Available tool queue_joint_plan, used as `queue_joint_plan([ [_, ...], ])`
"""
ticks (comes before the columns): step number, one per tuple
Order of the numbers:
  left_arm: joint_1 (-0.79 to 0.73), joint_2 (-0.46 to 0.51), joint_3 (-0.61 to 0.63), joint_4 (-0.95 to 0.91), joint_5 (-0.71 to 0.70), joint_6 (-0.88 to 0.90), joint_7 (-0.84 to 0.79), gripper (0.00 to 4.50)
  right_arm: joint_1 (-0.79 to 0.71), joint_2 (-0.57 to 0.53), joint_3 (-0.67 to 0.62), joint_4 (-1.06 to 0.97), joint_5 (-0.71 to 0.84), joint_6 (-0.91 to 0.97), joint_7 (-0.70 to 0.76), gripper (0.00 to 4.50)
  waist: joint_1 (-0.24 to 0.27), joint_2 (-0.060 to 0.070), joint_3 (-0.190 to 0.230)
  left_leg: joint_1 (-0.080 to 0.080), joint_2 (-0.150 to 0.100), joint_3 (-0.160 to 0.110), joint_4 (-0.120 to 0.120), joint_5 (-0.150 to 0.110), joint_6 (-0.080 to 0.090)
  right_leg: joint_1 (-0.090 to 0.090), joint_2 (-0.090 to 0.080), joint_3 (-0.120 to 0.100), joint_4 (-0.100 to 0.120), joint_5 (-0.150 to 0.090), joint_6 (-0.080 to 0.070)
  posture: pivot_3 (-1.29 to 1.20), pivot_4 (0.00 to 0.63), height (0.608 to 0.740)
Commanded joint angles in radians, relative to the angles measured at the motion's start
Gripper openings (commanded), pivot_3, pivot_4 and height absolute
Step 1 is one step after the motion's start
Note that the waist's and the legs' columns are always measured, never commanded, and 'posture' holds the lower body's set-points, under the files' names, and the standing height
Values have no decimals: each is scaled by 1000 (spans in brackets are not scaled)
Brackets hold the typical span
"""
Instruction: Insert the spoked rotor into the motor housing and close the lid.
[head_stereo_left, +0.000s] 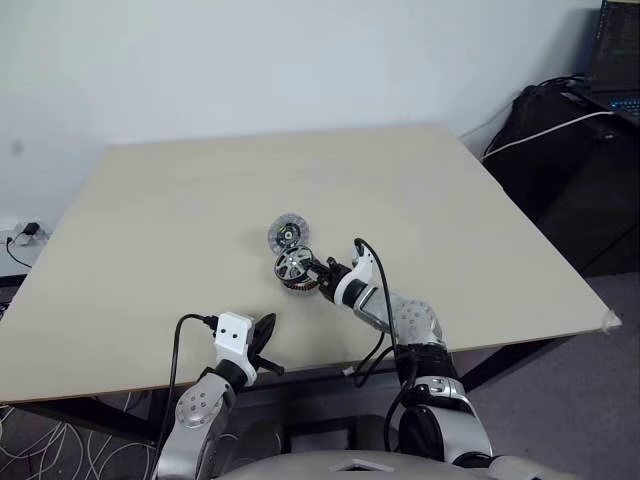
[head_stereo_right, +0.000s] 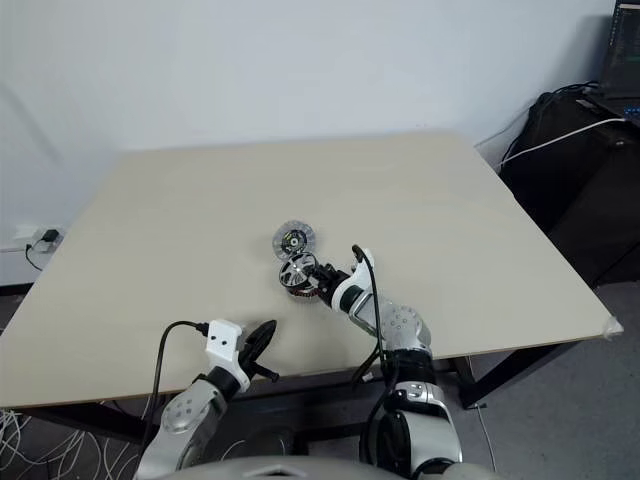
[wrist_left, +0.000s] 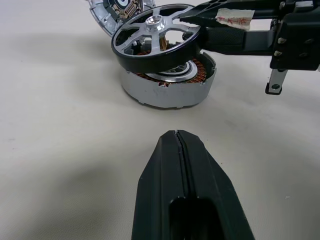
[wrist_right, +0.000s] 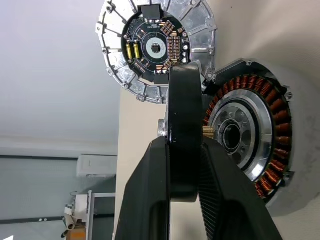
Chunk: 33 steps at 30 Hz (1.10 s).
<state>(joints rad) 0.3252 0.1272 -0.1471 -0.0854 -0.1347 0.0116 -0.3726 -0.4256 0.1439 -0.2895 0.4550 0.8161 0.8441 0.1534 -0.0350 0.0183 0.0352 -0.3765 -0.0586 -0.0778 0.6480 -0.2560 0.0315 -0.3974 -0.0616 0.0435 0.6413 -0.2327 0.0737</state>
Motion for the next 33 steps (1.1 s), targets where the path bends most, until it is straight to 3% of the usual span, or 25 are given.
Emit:
queue_joint_plan([
  [1, -13, 5, -1, -47, -5, -13, -6, 0, -16, -2, -15, -3, -10, -17, 4, 2016, -1, 0, 0, 0, 0, 0, 0, 0, 0, 0, 0, 0, 0, 0, 0, 0, 0, 740],
  [9, -13, 3, -1, -41, -11, -9, -6, 0, 14, -15, -27, -47, -5, 7, -1, 4480, -1, 3, -7, 1, 0, 0, 1, 0, 0, 2, 0, 0, 0, -4, 3, 0, 0, 740],
  [33, -28, -6, 9, 3, -21, -20, -23, 0, 68, -35, -34, -315, 65, 26, 9, 4480, 6, 4, -7, 0, 0, 0, 1, 0, 0, 0, 0, 0, 0, -4, 3, 0, 0, 740],
])
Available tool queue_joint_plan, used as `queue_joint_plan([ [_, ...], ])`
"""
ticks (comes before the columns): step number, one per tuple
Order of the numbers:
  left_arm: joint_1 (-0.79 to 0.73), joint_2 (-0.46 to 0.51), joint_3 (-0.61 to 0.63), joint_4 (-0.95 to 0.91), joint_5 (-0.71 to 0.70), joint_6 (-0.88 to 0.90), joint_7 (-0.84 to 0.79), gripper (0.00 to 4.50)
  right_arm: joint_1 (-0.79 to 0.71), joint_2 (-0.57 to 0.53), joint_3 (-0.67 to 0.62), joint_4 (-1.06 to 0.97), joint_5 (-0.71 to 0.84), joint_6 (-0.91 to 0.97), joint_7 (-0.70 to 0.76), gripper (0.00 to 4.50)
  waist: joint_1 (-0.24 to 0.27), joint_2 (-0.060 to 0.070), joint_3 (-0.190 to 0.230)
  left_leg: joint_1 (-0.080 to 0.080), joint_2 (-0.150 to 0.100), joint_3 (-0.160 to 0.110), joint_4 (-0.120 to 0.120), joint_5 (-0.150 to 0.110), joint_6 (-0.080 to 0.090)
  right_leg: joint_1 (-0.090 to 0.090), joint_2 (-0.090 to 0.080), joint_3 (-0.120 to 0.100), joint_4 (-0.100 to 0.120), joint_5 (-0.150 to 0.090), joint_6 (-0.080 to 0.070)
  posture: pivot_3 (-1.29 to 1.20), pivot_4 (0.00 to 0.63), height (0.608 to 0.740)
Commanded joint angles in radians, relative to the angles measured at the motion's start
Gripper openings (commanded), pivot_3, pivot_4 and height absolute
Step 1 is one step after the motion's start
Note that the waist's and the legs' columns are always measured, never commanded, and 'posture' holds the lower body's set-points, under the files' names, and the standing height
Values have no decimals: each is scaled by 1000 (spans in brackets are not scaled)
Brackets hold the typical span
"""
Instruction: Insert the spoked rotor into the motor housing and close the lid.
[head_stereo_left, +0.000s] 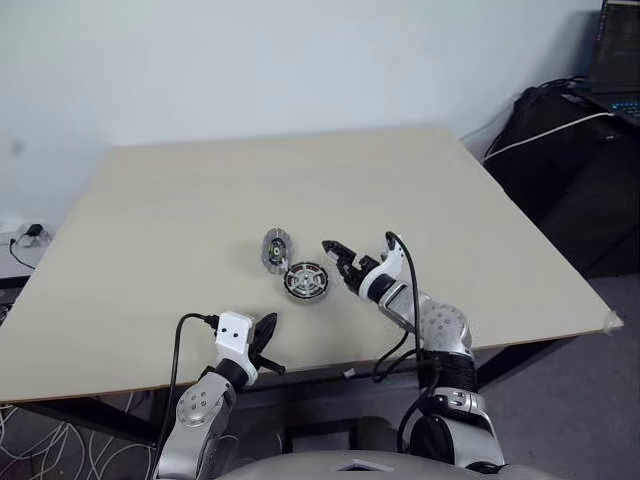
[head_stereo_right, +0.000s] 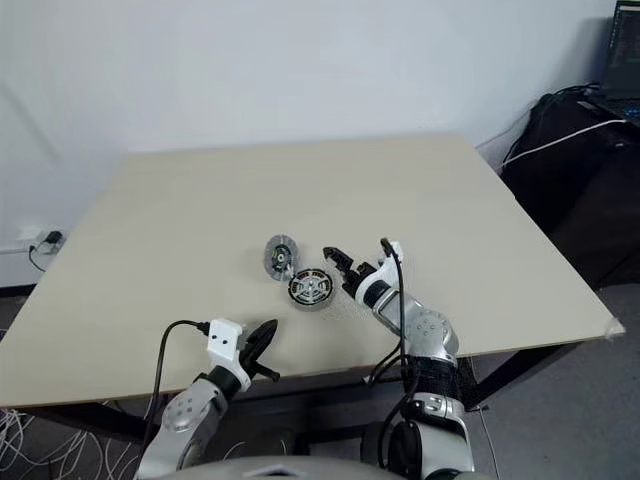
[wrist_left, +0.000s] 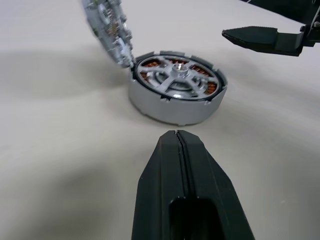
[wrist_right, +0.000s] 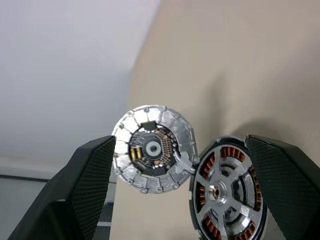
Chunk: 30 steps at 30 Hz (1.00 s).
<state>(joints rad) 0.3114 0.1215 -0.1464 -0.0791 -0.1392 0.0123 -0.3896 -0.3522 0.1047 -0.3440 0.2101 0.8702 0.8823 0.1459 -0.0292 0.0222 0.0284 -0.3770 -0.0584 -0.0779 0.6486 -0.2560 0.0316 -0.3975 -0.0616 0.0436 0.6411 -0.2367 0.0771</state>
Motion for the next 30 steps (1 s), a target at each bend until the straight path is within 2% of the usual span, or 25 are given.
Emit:
queue_joint_plan([
  [1, -15, -1, 9, -1, -15, -22, -6, 0, 1, -2, 40, -94, -12, -30, 22, 4480, 0, 0, 0, 0, 0, 0, 0, 0, 0, 0, 0, 0, 0, 0, 0, 0, 0, 740],
  [5, -15, -4, 13, 6, -14, -30, -6, 0, 59, -74, 237, -223, -229, -177, 69, 4480, 0, 0, 0, 0, 0, 0, 0, 0, 0, 0, 0, 0, 0, 0, 0, 0, 0, 740],
  [8, -16, -6, 14, 11, -14, -35, -6, 0, 102, -166, 429, -252, -431, -283, 97, 3918, 1, -1, 0, 0, -1, 0, 0, 0, 0, 0, 0, 0, -1, 0, 0, 0, 0, 740],
  [10, -18, -7, 14, 17, -14, -39, -8, 0, 115, -220, 549, -247, -557, -347, 111, 3287, 1, -1, 0, 0, -1, 1, 0, 0, 0, 0, 0, 0, -1, -2, -2, 0, 0, 740],
  [13, -22, -7, 13, 27, -12, -45, -12, 0, 102, -224, 627, -192, -646, -379, 106, 2270, 1, -2, 1, 0, 0, 1, 0, 0, 0, 0, 0, 0, 0, -2, -2, 0, 0, 740],
  [20, -19, -9, 10, 24, -8, -45, -8, 0, 1, -179, 673, -58, -735, -385, 128, 21, 6, -6, 3, 1, 0, 1, 1, 1, -1, 1, 0, 0, 0, -1, -2, 0, 0, 740],
  [30, -14, -12, 17, 24, -9, -53, 1, 0, -125, -137, 643, 168, -775, -367, 164, 21, 6, -6, 3, 1, -1, 0, 0, 1, -1, 0, 0, 0, 0, 4, -4, 0, 0, 740],
])
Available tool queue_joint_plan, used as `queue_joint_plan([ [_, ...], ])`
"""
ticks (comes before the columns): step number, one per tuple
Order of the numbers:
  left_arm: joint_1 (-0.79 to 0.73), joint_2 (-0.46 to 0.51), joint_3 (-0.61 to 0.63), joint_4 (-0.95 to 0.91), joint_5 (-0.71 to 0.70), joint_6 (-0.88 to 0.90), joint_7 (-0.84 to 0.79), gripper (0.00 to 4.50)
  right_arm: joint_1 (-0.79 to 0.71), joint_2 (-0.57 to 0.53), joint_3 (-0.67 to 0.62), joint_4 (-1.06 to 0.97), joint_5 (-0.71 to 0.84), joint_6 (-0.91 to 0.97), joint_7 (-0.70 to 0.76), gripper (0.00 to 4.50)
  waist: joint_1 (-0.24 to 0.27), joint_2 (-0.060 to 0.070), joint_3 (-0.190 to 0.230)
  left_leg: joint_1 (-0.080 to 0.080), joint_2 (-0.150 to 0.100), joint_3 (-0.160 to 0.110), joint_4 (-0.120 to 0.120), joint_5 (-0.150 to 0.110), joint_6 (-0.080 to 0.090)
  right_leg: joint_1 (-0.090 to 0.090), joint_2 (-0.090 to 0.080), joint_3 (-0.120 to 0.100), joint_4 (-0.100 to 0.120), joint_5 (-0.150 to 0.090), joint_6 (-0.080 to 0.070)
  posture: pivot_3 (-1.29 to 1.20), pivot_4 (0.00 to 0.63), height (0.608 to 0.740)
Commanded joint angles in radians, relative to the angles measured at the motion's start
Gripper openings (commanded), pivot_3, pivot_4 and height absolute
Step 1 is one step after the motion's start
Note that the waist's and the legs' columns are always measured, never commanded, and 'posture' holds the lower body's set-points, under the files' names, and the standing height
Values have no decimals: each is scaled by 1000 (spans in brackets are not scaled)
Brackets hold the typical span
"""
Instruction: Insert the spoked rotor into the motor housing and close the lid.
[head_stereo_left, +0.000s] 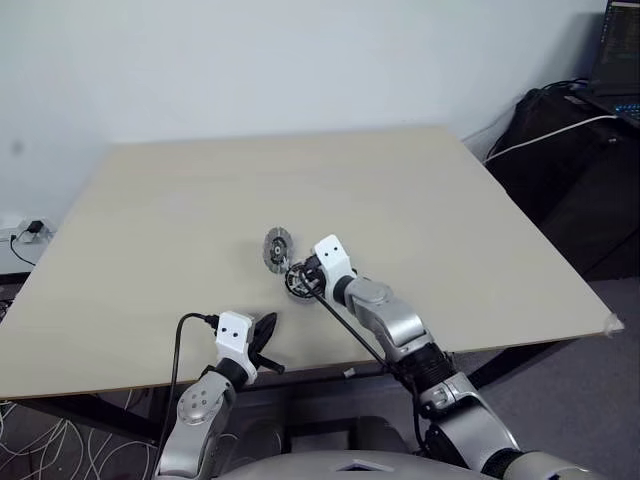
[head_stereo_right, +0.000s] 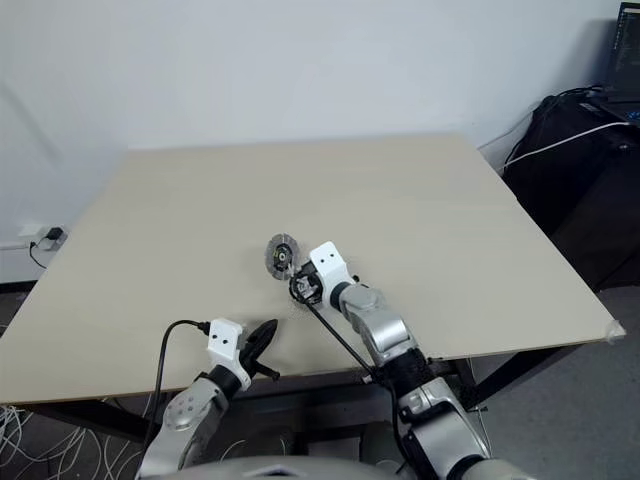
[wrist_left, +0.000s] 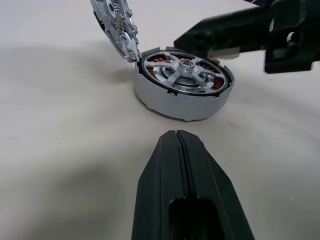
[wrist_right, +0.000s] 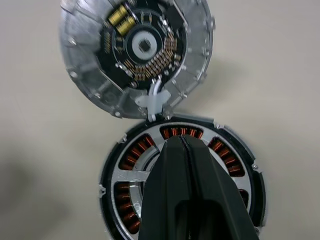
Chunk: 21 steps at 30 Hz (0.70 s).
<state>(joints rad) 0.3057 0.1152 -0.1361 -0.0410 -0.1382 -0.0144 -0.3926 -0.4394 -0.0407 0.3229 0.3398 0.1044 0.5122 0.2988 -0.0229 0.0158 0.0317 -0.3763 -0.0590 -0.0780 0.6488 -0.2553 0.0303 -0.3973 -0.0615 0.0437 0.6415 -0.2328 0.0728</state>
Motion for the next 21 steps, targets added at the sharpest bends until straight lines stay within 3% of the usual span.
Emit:
queue_joint_plan([
  [1, -9, -6, 7, -12, -10, -28, 4, 0, -45, 9, -24, 63, -16, 8, 13, 21, 0, 0, 0, 0, 0, 0, 0, 0, 0, 0, 0, 0, 0, 0, 0, 0, 0, 740],
  [7, -8, -10, 10, -9, -11, -30, 2, 0, -51, 14, -42, 109, -26, 50, 30, 21, -2, 0, -2, 3, 0, 0, 0, 0, 0, 3, 0, 0, 1, -1, -1, 0, 0, 740],
  [12, -11, -13, 7, -11, -9, -27, 1, 0, -40, -33, -36, -87, -9, 7, 118, 21, 0, 0, -2, 3, 0, 0, 0, 0, 0, 3, 0, 0, 1, -5, 1, 0, 0, 740],
  [15, -13, -14, 6, -11, -8, -25, 0, 0, -44, -129, 26, -210, -34, -10, 241, 21, -1, 0, -2, 1, 0, 0, 0, 0, 0, 1, 0, 0, 1, -2, 5, 0, 0, 740],
  [18, -16, -17, 4, -10, -7, -24, 0, 0, -60, -229, 92, -272, -64, -5, 353, 638, -1, 0, -2, 1, 0, 0, 0, 0, 0, 1, 0, 0, 0, -2, 5, 0, 0, 740],
  [21, -19, -20, 3, -8, -8, -24, 0, 0, -84, -299, 153, -279, -100, -13, 442, 1534, 1, -1, -2, 1, 0, 0, 0, 0, 0, 1, 0, -1, 0, -3, 5, 0, 0, 740],
])
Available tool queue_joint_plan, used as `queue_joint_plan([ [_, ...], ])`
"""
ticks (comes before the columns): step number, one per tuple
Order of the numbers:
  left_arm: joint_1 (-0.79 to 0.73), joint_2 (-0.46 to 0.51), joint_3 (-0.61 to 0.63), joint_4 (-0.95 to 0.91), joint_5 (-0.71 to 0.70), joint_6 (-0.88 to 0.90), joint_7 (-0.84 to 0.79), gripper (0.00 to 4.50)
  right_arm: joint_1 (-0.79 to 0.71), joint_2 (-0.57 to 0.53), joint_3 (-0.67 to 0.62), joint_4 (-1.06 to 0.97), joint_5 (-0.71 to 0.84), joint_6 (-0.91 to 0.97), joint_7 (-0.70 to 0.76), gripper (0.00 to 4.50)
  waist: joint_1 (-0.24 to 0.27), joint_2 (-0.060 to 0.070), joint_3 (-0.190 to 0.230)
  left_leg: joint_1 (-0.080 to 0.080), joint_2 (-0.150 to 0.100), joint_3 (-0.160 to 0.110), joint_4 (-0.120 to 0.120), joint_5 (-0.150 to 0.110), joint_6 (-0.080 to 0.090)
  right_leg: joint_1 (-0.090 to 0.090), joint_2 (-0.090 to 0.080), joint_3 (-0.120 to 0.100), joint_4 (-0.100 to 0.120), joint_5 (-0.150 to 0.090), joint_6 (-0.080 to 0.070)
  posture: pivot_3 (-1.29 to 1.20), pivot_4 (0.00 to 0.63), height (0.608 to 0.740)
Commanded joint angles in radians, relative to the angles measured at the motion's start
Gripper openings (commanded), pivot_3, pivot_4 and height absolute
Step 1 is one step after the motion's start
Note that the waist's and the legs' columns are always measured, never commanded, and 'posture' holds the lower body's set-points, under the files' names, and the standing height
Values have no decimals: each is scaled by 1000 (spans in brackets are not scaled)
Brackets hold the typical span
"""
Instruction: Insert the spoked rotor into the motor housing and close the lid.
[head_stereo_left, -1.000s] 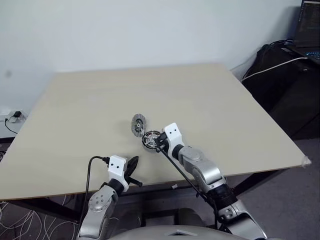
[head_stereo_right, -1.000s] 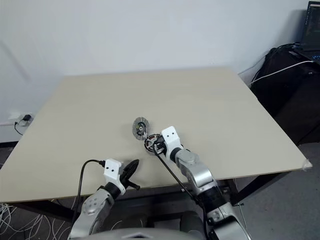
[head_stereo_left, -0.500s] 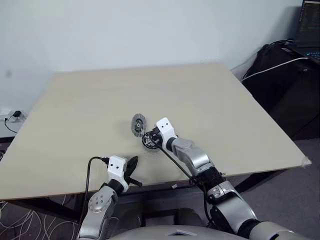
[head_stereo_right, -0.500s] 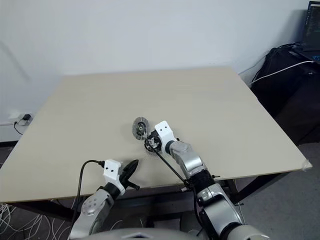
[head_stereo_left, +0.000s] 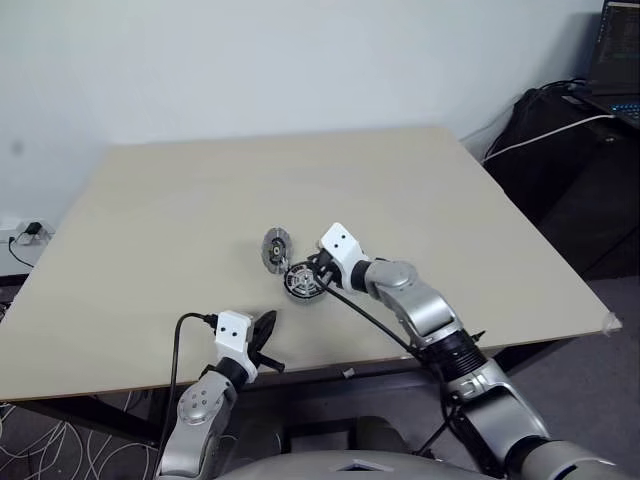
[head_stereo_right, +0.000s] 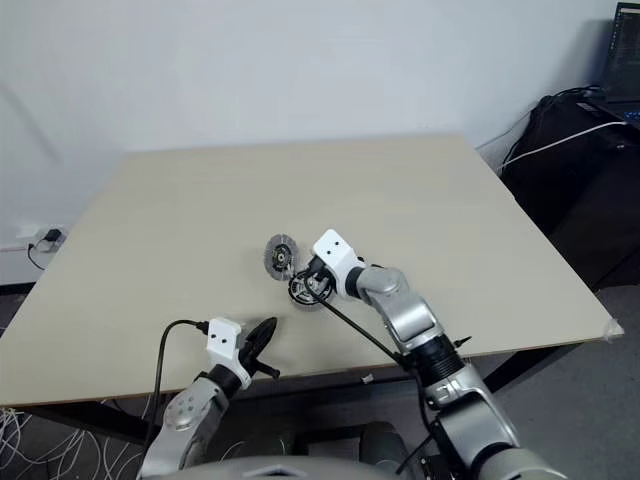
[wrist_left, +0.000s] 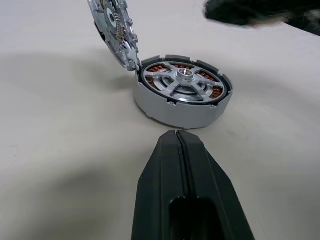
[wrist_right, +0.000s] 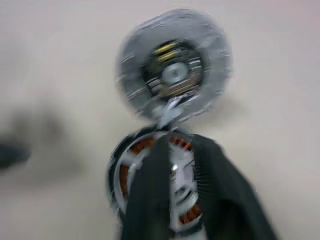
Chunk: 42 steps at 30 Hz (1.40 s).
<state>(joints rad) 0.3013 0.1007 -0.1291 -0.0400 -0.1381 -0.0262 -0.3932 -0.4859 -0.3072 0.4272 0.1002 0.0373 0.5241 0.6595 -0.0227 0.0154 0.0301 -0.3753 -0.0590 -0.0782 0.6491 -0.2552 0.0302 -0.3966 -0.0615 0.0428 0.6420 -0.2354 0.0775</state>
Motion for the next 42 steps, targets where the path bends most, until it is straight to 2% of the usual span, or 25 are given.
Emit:
queue_joint_plan([
  [1, -15, -7, -5, -8, -8, -12, 1, 0, -45, -46, 63, -35, -44, -29, 99, 1944, 1, 0, 0, 0, 0, 0, 0, 0, 0, 0, 0, 0, 0, 0, 0, 0, 0, 740],
  [4, -14, -14, -4, -9, -9, -13, 6, 0, -87, -104, 151, -9, -113, -78, 195, 2842, 2, -1, 1, 0, 0, 0, 1, 0, 0, 0, 0, 0, 0, -1, -1, 0, 0, 740],
  [8, -9, -22, -1, -12, -7, -13, 13, 0, -155, -126, 233, 41, -184, -142, 287, 2842, 5, -4, 2, 0, 0, 0, 1, 0, 0, 1, 0, 0, 0, -1, -1, 0, 0, 740],
  [16, -6, -29, -1, -14, -8, -17, 27, 0, -269, -87, 321, 197, -276, -225, 428, 2842, 12, -5, 3, 0, 0, 0, 1, 0, 0, 0, -1, 0, 0, 3, -4, 0, 0, 740],
  [30, 7, -49, -1, -17, -12, -25, 42, 0, -368, -51, 341, 380, -372, -331, 574, 2842, 12, -5, 3, 0, -1, 0, 1, 0, 0, 0, -1, -1, 0, 4, -3, 0, 0, 740],
  [42, 17, -58, 0, -27, -10, -28, 51, 0, -400, 6, 339, 479, -416, -367, 604, 2842, 11, -4, 3, 0, -1, 0, 1, 0, -1, 0, -1, -1, 1, 4, -4, 0, 0, 740],
])
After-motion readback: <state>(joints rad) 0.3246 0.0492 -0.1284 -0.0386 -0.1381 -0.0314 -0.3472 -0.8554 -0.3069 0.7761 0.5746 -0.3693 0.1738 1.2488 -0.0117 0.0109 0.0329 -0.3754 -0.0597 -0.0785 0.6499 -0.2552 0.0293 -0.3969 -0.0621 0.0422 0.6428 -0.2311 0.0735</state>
